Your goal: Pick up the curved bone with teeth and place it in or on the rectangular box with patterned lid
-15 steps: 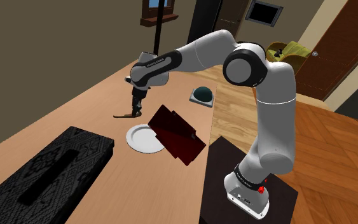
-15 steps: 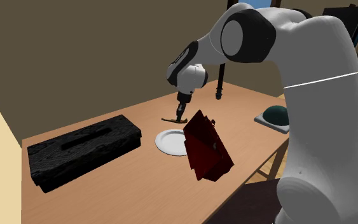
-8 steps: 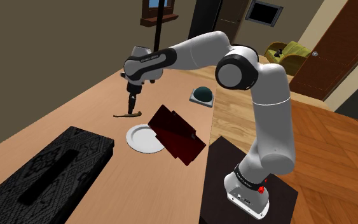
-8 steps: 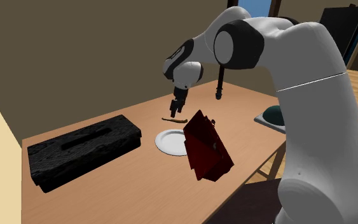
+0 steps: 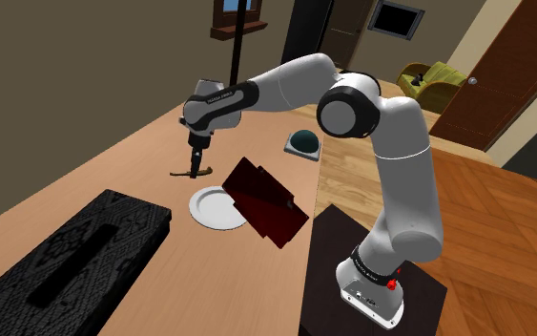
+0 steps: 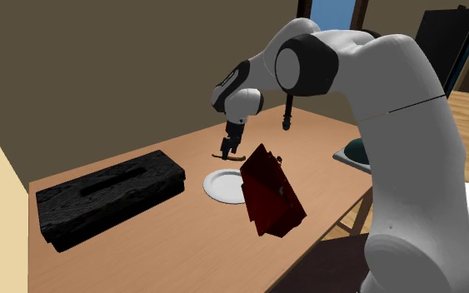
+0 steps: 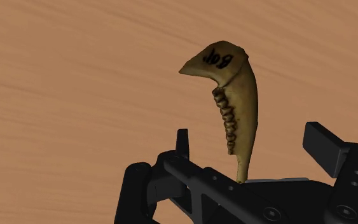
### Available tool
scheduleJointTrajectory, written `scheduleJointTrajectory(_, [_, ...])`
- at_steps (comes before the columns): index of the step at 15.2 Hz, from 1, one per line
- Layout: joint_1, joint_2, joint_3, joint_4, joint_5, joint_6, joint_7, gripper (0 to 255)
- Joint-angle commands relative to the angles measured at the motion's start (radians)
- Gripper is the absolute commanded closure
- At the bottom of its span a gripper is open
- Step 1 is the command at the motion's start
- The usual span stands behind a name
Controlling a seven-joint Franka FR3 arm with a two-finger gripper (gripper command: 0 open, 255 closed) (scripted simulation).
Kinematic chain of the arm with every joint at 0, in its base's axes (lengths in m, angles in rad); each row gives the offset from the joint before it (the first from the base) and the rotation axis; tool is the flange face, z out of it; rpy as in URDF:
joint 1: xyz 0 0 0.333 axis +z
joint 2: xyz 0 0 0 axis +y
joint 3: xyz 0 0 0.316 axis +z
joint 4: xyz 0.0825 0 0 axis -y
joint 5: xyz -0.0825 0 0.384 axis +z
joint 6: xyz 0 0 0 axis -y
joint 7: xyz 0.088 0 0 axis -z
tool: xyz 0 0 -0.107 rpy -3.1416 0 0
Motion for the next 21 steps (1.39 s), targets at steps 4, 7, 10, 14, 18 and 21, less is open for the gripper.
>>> scheduleJointTrajectory(4, [0.0,0.001,0.0,-0.001,0.0,0.002,0.0,0])
scheduleJointTrajectory(7, [0.0,0.001,0.0,-0.001,0.0,0.002,0.0,255])
scheduleJointTrajectory(10, [0.001,0.002,0.001,-0.001,0.001,0.003,0.001,255])
scheduleJointTrajectory(14, [0.002,-0.004,0.0,-0.006,0.0,0.004,0.001,255])
scheduleJointTrajectory(18, [0.002,-0.022,-0.004,0.003,-0.006,-0.024,0.009,255])
scheduleJointTrajectory(21, [0.004,-0.044,-0.007,0.01,-0.013,-0.052,0.018,255])
